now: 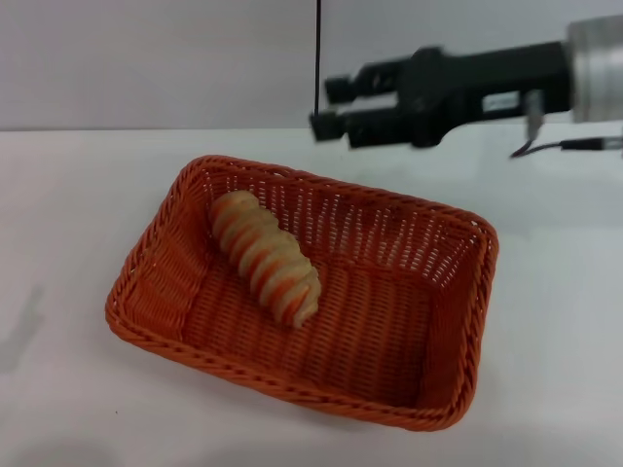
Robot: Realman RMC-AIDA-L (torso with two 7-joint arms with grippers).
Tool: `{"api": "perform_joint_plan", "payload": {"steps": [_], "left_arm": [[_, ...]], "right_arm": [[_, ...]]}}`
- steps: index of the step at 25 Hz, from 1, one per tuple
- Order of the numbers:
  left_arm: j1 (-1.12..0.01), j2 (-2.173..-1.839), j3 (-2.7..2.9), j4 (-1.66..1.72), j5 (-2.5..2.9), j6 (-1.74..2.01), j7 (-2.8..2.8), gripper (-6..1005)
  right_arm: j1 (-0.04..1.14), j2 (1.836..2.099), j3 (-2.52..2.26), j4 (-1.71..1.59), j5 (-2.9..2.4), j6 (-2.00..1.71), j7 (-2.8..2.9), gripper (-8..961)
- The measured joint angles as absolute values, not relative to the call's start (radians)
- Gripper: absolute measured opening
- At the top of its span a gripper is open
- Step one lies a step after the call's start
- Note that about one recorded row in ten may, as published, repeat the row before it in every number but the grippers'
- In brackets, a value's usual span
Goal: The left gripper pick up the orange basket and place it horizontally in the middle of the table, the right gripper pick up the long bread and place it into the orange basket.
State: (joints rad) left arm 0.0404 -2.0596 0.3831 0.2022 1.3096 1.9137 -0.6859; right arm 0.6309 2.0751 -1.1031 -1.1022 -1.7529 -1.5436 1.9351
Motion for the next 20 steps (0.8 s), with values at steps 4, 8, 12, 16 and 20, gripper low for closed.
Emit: {"api": "perform_joint_plan", "payload": {"steps": [4,8,12,16,20], "left_arm": [[0.076,-2.06,0.304,0.197,1.31,1.925,-0.685,776],[0.096,-2.059,0.279,0.197,1.311,1.899,-0.685,776],[0.129,-2.063,0.208,0.188,1.31,1.851,-0.684,776],[0.132,-2.063,0.106,0.105,1.31,1.788,-0.562,775],[0.126,-2.064,0.094,0.08,1.31,1.781,-0.51,775]], "right_arm": [[0.462,2.077,-1.078,-1.157,-1.563,-1.427,1.715,557],[0.376,2.077,-1.055,-1.071,-1.417,-1.33,1.514,611],[0.344,2.075,-0.98,-0.806,-1.146,-1.294,1.233,624],[0.35,2.077,-0.923,-0.584,-0.958,-1.348,0.944,625],[0.345,2.082,-0.923,-0.491,-0.874,-1.406,0.8,625]]}}
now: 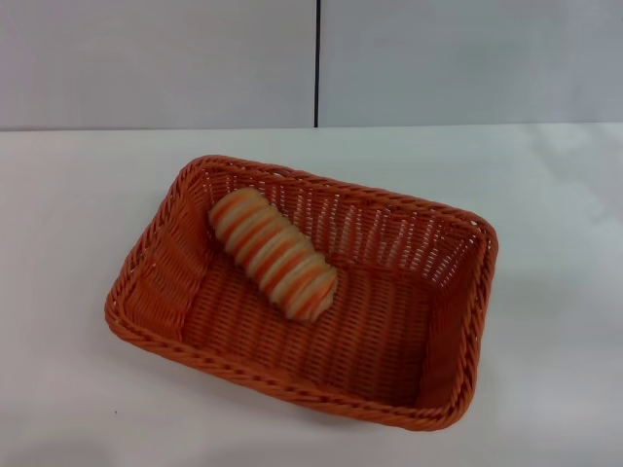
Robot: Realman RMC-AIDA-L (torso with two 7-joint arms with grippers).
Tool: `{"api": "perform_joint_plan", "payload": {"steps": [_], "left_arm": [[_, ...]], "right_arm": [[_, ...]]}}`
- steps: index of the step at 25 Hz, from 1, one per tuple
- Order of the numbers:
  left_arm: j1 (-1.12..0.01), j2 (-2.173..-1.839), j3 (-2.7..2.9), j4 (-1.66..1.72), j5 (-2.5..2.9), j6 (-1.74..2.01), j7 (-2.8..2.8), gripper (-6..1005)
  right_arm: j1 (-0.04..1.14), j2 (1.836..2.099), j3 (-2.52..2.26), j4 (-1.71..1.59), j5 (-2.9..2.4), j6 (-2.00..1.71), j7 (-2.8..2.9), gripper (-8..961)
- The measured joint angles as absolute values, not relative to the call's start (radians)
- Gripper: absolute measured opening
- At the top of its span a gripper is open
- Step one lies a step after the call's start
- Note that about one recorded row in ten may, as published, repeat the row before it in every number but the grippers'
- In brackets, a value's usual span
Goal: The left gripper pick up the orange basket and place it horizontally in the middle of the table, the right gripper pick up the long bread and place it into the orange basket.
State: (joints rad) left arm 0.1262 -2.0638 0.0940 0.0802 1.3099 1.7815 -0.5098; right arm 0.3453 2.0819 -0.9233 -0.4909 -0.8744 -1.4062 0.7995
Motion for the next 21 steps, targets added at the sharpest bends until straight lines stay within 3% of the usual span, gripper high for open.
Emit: {"api": "perform_joint_plan", "payload": {"steps": [21], "left_arm": [[0.076,-2.063,0.073,0.04,1.311,1.751,-0.501,774]], "right_arm": [[0.355,2.082,-0.863,-0.262,-0.633,-1.645,0.586,625]]}}
